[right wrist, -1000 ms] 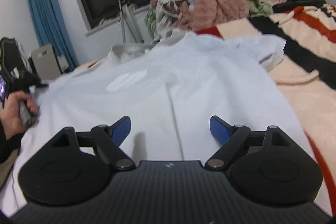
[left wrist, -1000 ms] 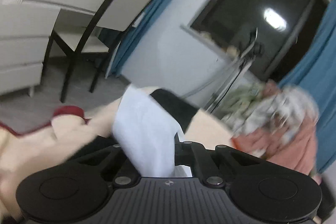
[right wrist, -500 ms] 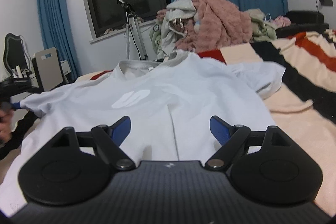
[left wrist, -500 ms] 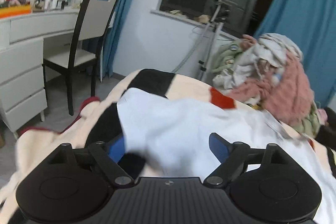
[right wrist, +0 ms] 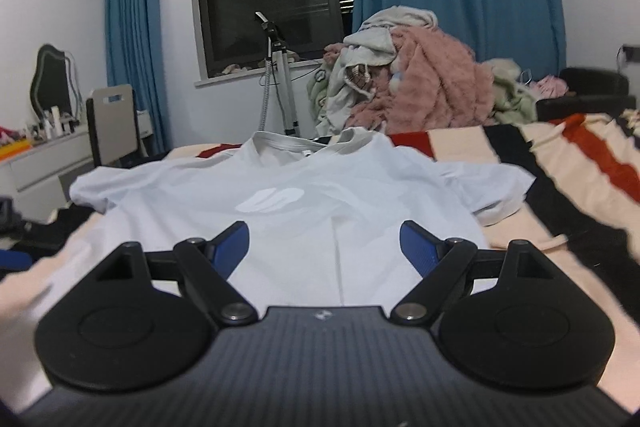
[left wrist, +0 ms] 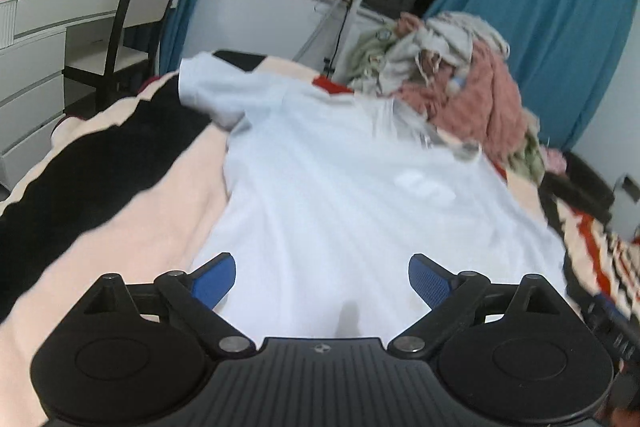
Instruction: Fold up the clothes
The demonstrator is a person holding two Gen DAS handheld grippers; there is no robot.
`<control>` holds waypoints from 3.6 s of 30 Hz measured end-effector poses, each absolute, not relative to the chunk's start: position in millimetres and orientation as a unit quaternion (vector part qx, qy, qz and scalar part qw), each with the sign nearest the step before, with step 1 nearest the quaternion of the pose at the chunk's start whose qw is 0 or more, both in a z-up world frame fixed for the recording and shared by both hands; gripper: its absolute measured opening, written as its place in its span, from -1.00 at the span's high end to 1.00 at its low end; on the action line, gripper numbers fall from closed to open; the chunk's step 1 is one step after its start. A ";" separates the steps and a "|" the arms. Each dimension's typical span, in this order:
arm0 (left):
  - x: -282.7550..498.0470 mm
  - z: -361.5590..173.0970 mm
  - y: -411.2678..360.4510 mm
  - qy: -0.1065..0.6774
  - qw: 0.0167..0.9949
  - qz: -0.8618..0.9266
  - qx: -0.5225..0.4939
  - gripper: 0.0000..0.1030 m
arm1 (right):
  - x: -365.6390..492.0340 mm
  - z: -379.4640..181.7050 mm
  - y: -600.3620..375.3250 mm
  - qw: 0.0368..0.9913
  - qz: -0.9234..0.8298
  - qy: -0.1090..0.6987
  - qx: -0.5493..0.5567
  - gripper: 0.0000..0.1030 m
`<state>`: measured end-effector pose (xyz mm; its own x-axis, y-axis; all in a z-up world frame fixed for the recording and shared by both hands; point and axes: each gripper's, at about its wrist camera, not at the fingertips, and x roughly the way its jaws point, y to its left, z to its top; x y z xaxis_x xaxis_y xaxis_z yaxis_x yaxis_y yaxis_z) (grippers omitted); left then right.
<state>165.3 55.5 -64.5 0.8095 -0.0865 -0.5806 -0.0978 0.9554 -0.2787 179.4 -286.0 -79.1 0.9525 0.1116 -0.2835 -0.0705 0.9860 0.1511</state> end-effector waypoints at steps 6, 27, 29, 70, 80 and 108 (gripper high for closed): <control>145.0 -72.4 67.3 0.351 0.925 0.060 -0.134 -0.84 | 165.5 -72.3 -290.4 0.989 0.026 0.138 0.052 -0.62; 101.0 -65.0 102.3 0.489 0.847 0.098 -0.183 0.92 | 119.8 -69.1 -398.2 0.942 -0.123 0.186 0.253 -0.62; 100.2 -52.1 102.1 0.492 0.852 0.081 -0.157 0.94 | 115.5 -67.8 -402.6 0.939 -0.129 0.182 0.263 -0.62; 178.5 -92.0 17.9 0.316 0.938 0.013 -0.143 -0.85 | 337.6 -153.4 -457.3 0.909 -0.050 0.254 0.328 0.09; 193.4 -109.2 14.5 0.316 0.944 0.028 -0.091 -0.85 | 373.1 -138.6 -433.2 0.943 -0.066 0.256 0.203 0.83; 178.1 -92.9 19.3 0.309 0.940 0.000 -0.141 -0.85 | 314.2 -168.3 -491.7 0.841 -0.008 0.185 0.508 -0.71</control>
<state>178.1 19.3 -92.9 0.8084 -0.0865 -0.5822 -0.0881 0.9602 -0.2650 314.2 -491.7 -168.3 0.9318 0.1746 -0.3183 0.2004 0.4836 0.8520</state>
